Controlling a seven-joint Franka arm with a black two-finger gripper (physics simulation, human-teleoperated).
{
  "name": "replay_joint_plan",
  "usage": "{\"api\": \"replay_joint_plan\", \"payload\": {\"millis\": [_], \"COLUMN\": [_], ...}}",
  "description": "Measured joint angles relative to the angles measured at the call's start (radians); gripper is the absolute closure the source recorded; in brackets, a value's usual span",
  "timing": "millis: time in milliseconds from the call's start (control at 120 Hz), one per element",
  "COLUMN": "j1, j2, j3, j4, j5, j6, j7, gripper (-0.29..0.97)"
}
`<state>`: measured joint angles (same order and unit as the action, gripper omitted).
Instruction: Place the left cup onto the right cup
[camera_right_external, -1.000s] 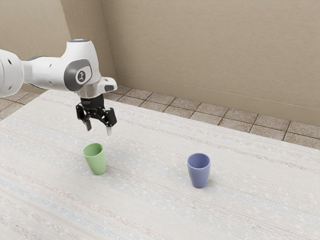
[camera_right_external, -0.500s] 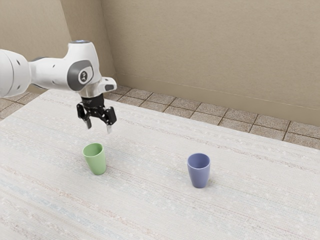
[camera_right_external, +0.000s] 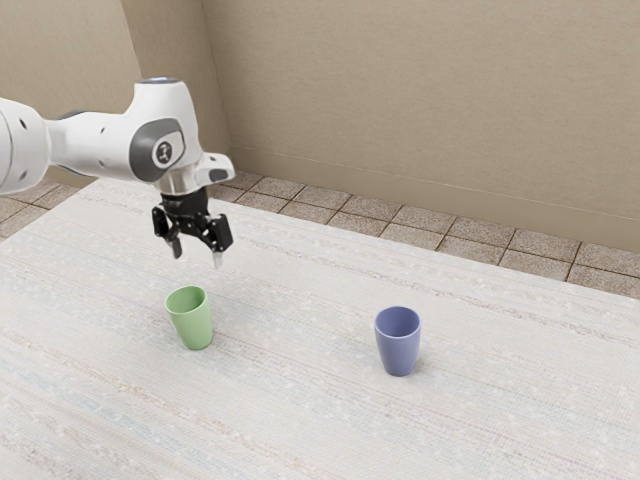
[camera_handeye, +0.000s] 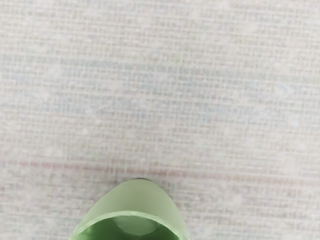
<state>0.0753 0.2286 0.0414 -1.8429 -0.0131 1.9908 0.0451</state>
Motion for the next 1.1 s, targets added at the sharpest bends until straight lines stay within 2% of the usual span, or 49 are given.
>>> {"api": "replay_joint_plan", "payload": {"millis": [358,1100], "j1": [-0.02,-0.037], "j2": [-0.072,-0.047], "j3": [0.0,-0.001], "j4": [-0.116,-0.16], "j5": [0.001,-0.002], "j6": [0.023,0.09], "j7": [-0.018,-0.056], "gripper": [0.0,0.0]}}
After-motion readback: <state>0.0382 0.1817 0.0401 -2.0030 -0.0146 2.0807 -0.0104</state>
